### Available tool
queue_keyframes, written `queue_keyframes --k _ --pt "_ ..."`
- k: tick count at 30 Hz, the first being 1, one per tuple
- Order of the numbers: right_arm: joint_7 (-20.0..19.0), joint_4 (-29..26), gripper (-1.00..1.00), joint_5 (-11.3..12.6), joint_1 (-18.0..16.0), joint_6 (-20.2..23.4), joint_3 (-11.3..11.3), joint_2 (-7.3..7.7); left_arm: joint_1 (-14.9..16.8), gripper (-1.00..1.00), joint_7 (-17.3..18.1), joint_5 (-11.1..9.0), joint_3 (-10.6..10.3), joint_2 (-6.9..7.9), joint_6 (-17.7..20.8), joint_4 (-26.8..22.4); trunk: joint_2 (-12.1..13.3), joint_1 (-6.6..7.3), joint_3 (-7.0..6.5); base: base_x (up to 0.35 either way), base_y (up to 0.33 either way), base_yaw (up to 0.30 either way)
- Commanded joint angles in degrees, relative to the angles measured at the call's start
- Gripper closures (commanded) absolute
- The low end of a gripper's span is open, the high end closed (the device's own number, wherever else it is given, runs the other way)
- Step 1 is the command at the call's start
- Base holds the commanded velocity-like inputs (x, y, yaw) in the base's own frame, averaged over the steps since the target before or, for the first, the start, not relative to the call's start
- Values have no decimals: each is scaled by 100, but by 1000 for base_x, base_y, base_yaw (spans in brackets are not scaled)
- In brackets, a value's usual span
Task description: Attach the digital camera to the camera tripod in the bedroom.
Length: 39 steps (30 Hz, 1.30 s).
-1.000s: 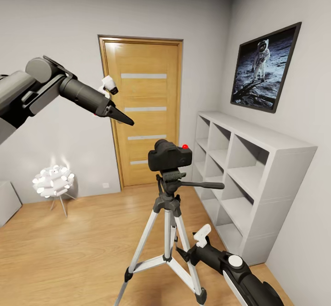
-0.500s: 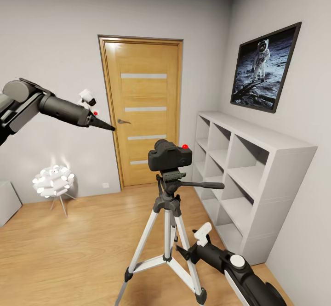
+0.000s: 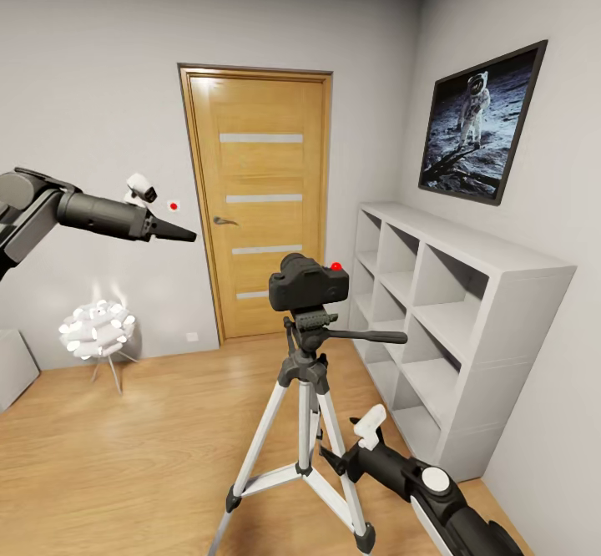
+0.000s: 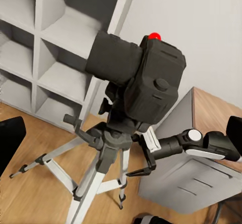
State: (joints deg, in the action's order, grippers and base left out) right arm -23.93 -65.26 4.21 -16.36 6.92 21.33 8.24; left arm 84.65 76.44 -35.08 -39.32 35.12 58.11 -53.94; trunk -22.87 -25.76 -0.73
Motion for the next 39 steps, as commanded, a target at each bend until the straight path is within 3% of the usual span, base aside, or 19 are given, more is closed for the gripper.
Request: queue_keyframes --k 1,15,19,23,26,30,31,32,33,36,37,39 --pt "-6 -44 -100 44 18 45 4 6 -4 -100 -11 -20 -8 9 50 2 -5 -3 3 0 0 0" --pt "-7 -976 -100 67 389 109 -24 354 -445 -100 -495 -26 67 117 51 23 -5 -3 3 0 0 0" --pt "-10 -1269 -100 88 522 113 -29 470 -668 -100 -593 -36 73 219 54 99 -5 -3 3 0 0 0" --pt "-8 -1635 -100 111 681 128 -59 716 -1092 -100 -663 -53 235 382 38 281 -5 -3 3 0 0 0" --pt "-7 -1796 -100 134 772 149 -171 887 -1615 -100 -688 -57 613 466 -12 495 -5 -3 3 0 0 0" --pt "-6 -1892 -100 163 875 166 -329 1004 -2506 -100 -704 -43 1473 561 -383 878 -5 -3 3 0 0 0" --pt "-6 -1892 -100 163 875 166 -329 1004 -2506 -100 -704 -43 1473 561 -383 878 -5 -3 3 0 0 0" --pt "-4 -1906 -100 168 920 168 -363 1022 -2755 -100 -716 -40 1711 576 -523 981 -5 -3 3 0 0 0" --pt "-2 -1927 -100 171 1017 172 -448 1046 -3241 -100 -787 -34 2177 597 -822 1199 -5 -3 3 0 0 0" --pt "2 -1944 -100 169 1164 175 -619 1065 -3875 -100 -1031 -34 2810 611 -1270 1475 -5 -3 3 0 0 0" --pt "2 -1944 -100 169 1164 175 -619 1065 -3875 -100 -1031 -34 2810 611 -1270 1475 -5 -3 3 0 0 0" --pt "5 -1948 -100 167 1260 178 -751 1072 -4224 -100 -1264 -36 3131 606 -1536 1600 -5 -3 3 0 0 0"
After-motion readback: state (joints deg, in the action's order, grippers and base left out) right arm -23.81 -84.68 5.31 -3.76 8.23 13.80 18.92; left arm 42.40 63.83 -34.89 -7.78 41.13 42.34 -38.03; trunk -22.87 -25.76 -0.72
